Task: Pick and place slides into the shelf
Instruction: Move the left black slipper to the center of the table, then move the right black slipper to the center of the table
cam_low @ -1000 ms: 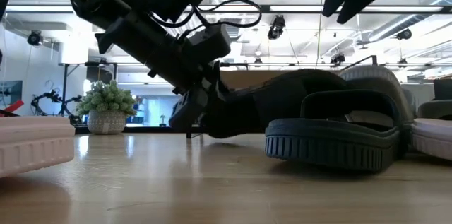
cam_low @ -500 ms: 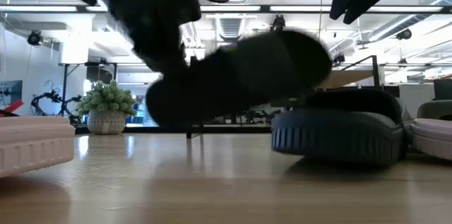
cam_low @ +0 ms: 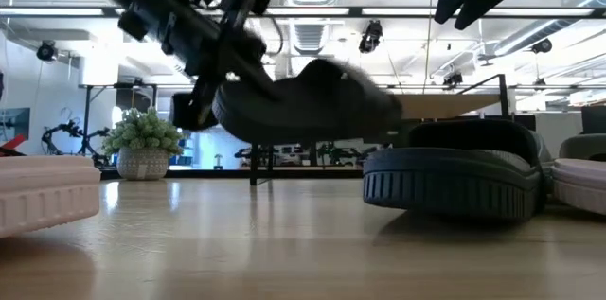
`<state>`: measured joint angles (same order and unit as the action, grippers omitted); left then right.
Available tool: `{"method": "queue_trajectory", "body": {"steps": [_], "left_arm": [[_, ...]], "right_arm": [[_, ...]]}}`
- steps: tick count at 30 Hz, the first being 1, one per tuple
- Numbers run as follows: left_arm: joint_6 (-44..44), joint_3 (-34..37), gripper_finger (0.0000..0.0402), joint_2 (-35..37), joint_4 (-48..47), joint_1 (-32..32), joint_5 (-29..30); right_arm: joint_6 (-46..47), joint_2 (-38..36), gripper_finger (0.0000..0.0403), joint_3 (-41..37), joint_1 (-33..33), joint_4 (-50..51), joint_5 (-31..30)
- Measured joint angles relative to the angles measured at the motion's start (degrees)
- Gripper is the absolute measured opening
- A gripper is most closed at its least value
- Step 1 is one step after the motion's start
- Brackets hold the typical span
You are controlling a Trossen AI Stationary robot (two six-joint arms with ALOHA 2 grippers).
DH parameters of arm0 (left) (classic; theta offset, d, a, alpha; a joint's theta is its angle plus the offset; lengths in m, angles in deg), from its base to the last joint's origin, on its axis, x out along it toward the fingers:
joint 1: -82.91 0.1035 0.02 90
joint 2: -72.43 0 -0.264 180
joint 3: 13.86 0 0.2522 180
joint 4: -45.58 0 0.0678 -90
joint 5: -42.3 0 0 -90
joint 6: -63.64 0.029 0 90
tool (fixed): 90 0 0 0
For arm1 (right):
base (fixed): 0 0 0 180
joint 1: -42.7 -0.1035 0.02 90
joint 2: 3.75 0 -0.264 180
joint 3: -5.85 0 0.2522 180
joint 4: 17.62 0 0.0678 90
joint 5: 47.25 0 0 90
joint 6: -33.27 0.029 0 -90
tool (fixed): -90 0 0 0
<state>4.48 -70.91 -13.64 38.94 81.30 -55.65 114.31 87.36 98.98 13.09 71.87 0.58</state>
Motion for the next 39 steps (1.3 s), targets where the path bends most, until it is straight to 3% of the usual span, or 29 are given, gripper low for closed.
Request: {"method": "queue_trajectory", "body": {"steps": [10,15,23,26,31,34,39], "left_arm": [[-14.2,8.9,0.0049,-0.1,5.0,-0.2,6.1],[-16.8,11.0,0.0052,0.0,6.4,-0.5,9.0],[-15.1,11.2,0.0153,0.0,1.5,-0.5,12.8],[-15.3,11.2,0.0194,0.0,-1.4,-0.5,10.9],[-11.4,10.9,0.0245,0.8,-2.0,-0.7,2.4],[-8.6,10.6,0.0257,3.3,-2.3,-0.9,-0.3],[-1.5,10.6,0.026,10.3,-5.7,-0.8,0.7]], "right_arm": [[0.0,0.0,0.0183,0.0,0.0,0.1,-0.1],[-0.3,0.0,0.0183,-0.1,0.0,0.2,0.0],[-1.5,0.0,0.0183,-0.2,0.0,0.4,0.0],[-1.5,0.0,0.0183,-0.2,0.0,0.4,0.0],[-1.5,0.0,0.0183,-0.3,0.0,0.4,0.3],[-2.9,0.0,0.0183,-0.3,0.0,0.3,3.4],[-10.1,0.6,0.0183,-0.6,-1.9,-1.8,7.9]]}}
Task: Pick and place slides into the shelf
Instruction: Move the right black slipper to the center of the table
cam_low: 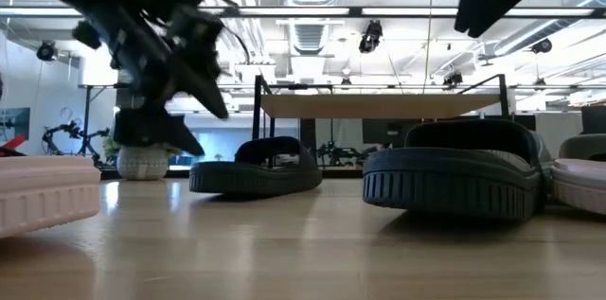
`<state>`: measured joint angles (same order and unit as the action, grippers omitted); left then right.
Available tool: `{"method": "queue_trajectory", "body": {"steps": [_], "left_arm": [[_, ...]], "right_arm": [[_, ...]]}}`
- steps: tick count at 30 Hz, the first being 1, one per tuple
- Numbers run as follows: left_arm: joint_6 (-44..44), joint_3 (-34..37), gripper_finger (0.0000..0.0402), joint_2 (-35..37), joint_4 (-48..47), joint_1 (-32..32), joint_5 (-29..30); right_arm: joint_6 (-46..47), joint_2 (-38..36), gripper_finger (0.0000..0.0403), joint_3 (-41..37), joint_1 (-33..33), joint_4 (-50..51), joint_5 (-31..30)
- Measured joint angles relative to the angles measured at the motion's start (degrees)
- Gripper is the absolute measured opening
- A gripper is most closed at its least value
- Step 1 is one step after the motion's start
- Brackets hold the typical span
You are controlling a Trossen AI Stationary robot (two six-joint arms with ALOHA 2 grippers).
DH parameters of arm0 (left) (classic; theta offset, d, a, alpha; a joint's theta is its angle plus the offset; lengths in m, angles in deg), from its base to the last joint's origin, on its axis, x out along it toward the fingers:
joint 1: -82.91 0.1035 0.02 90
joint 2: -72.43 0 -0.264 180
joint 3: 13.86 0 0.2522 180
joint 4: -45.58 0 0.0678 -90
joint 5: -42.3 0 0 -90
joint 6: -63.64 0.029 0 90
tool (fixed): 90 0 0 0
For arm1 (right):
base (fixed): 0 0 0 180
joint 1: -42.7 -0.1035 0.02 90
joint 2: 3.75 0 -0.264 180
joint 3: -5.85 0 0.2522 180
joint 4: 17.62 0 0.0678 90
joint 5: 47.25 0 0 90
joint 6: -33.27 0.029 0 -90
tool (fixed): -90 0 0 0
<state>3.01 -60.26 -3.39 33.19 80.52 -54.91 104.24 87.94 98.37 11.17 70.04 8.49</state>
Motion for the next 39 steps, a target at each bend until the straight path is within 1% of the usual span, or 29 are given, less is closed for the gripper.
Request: {"method": "queue_trajectory", "body": {"steps": [4,6,9,11,13,17,19,21,24,26,29,32,35,39], "left_arm": [[5.7,0.0,0.026,6.9,-5.9,0.0,0.9],[6.1,0.1,0.026,9.6,-8.7,0.0,1.9],[7.7,0.3,0.026,13.0,-11.1,0.0,3.1],[8.8,0.3,0.026,14.6,-11.6,0.0,3.4],[10.3,0.3,0.026,15.8,-11.5,0.0,3.6],[16.6,0.3,0.026,17.9,-15.5,-0.1,4.6],[20.9,0.3,0.026,18.8,-18.4,-0.3,4.8],[25.0,0.4,0.026,19.8,-21.7,-0.4,5.2],[29.9,0.4,0.026,21.0,-24.8,-0.4,6.8],[32.4,0.4,0.026,21.7,-24.9,-0.4,7.8],[34.2,0.4,0.0261,22.7,-24.7,-0.4,8.6],[34.6,0.4,0.0261,23.1,-24.6,-0.4,10.7],[36.9,0.5,0.0261,23.5,-24.2,-0.4,10.9],[38.8,0.5,0.0261,23.6,-24.5,-0.4,10.9]], "right_arm": [[-4.9,1.6,0.0183,-0.4,-2.9,-1.8,0.8],[-5.0,2.5,0.0183,-1.3,-3.7,-3.2,3.8],[-5.0,3.5,0.0183,-3.8,-3.8,-9.6,9.1],[-5.0,4.5,0.0183,-4.9,-4.0,-13.5,9.1],[-6.3,6.0,0.0183,-5.0,-4.1,-16.4,7.5],[-11.4,10.0,0.0183,-3.9,-5.3,-17.9,2.9],[-14.2,12.1,0.0183,-3.0,-6.0,-17.6,2.5],[-15.7,14.2,0.0183,-1.5,-6.5,-17.5,3.4],[-15.6,16.8,0.0183,0.6,-6.9,-16.6,4.2],[-15.0,17.7,0.0183,2.2,-6.8,-16.5,4.2],[-14.1,19.7,0.0183,4.9,-5.9,-14.1,4.2],[-12.7,22.1,0.0183,7.2,-4.9,-9.5,4.2],[-10.0,24.4,0.0183,8.7,-4.2,-6.6,4.2],[-7.8,26.8,0.0183,9.5,-3.4,-6.6,4.2]]}}
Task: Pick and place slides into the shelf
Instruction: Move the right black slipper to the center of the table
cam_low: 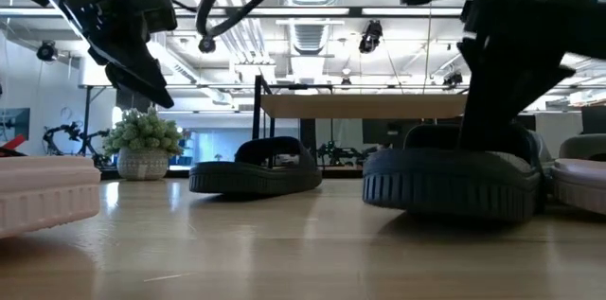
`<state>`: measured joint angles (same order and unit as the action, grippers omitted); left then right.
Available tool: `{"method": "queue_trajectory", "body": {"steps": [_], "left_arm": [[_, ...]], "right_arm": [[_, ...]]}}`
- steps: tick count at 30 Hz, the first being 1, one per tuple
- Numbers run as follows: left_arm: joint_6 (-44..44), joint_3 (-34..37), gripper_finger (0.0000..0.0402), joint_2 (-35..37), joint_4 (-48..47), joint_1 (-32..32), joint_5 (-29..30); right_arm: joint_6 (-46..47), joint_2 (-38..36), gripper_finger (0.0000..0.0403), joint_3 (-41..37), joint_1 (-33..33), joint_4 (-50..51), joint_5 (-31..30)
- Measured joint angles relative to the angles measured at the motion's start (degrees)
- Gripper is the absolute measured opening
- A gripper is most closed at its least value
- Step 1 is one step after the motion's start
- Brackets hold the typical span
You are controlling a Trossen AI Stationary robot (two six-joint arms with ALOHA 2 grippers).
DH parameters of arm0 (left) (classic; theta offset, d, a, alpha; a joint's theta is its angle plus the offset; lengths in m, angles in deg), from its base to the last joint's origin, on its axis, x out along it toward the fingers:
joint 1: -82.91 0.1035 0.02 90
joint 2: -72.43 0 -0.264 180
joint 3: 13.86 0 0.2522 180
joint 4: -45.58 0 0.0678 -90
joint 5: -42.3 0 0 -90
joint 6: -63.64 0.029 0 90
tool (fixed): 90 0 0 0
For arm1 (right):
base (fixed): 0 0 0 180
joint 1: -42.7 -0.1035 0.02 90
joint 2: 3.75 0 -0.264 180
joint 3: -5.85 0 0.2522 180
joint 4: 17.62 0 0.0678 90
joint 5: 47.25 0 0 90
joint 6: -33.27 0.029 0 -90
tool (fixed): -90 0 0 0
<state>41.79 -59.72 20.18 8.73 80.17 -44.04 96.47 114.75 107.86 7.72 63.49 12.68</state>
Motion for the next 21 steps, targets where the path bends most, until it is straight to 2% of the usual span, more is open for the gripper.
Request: {"method": "queue_trajectory", "body": {"steps": [5,8,13,19,21], "left_arm": [[0.2,0.0,0.0261,-0.2,0.0,0.0,-0.1],[0.2,0.1,0.0261,-0.1,-0.1,0.0,-0.2],[0.2,0.1,0.0261,-0.5,0.1,0.0,-0.3],[0.2,0.2,0.0261,-1.0,0.1,0.0,-0.3],[0.1,0.2,0.0261,-1.0,0.1,0.0,-0.3]], "right_arm": [[-0.3,1.4,0.0177,1.7,0.9,0.8,0.1],[1.7,1.3,0.0159,2.2,1.4,3.1,-1.2],[6.4,1.2,0.0105,2.0,1.6,9.0,-2.3],[7.3,1.2,0.0029,2.0,1.9,9.3,-0.2],[6.8,1.2,0.0015,2.7,1.9,9.4,0.3]]}}
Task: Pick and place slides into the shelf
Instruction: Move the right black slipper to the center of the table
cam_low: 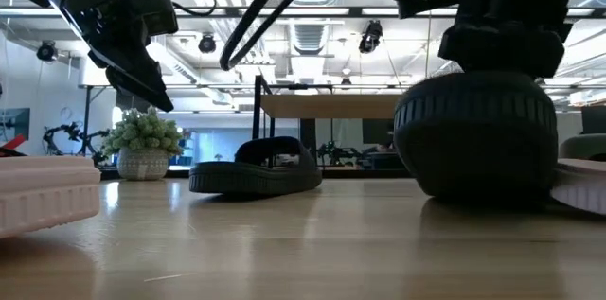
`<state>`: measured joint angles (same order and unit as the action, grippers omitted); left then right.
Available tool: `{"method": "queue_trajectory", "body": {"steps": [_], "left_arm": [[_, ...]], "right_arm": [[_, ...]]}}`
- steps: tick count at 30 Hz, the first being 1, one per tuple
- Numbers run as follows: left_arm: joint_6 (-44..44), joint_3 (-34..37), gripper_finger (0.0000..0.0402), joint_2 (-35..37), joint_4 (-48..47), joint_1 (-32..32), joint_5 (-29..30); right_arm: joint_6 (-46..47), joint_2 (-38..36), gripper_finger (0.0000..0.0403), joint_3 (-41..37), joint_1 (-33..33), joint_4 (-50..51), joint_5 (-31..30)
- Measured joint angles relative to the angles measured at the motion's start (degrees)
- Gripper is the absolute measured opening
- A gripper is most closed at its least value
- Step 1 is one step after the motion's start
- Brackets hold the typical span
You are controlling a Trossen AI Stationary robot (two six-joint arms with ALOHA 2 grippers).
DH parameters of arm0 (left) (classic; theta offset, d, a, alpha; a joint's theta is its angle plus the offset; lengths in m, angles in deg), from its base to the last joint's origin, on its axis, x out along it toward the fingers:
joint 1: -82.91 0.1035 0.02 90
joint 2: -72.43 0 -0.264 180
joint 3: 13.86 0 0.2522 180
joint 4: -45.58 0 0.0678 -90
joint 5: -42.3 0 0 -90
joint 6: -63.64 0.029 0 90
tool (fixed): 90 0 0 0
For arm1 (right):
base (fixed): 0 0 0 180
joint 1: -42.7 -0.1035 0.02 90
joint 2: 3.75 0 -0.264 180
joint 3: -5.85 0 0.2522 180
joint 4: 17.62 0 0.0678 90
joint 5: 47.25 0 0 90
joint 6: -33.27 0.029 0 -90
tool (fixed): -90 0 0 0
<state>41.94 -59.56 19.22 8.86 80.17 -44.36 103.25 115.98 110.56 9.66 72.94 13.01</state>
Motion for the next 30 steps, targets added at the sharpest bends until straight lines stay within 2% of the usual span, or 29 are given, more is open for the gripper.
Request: {"method": "queue_trajectory", "body": {"steps": [5,12,16,26,30], "left_arm": [[-0.4,0.0,0.0261,0.0,0.5,0.0,0.0],[-0.5,0.0,0.0261,0.0,3.9,0.0,0.3],[-0.6,0.0,0.0261,0.0,4.9,0.0,0.3],[-0.6,0.0,0.0261,0.0,4.4,0.0,0.4],[-0.5,0.1,0.0261,-0.7,2.5,0.0,0.4]], "right_arm": [[-4.8,-0.2,0.0011,4.5,0.1,-2.2,-0.6],[-14.9,-0.4,0.001,12.0,0.0,-5.8,-5.4],[-19.0,-0.4,0.001,13.9,1.1,-5.4,-10.3],[-25.9,-0.4,0.0012,7.0,9.9,-5.3,-15.5],[-29.7,-0.4,0.0012,4.0,12.9,-7.8,-15.5]]}}
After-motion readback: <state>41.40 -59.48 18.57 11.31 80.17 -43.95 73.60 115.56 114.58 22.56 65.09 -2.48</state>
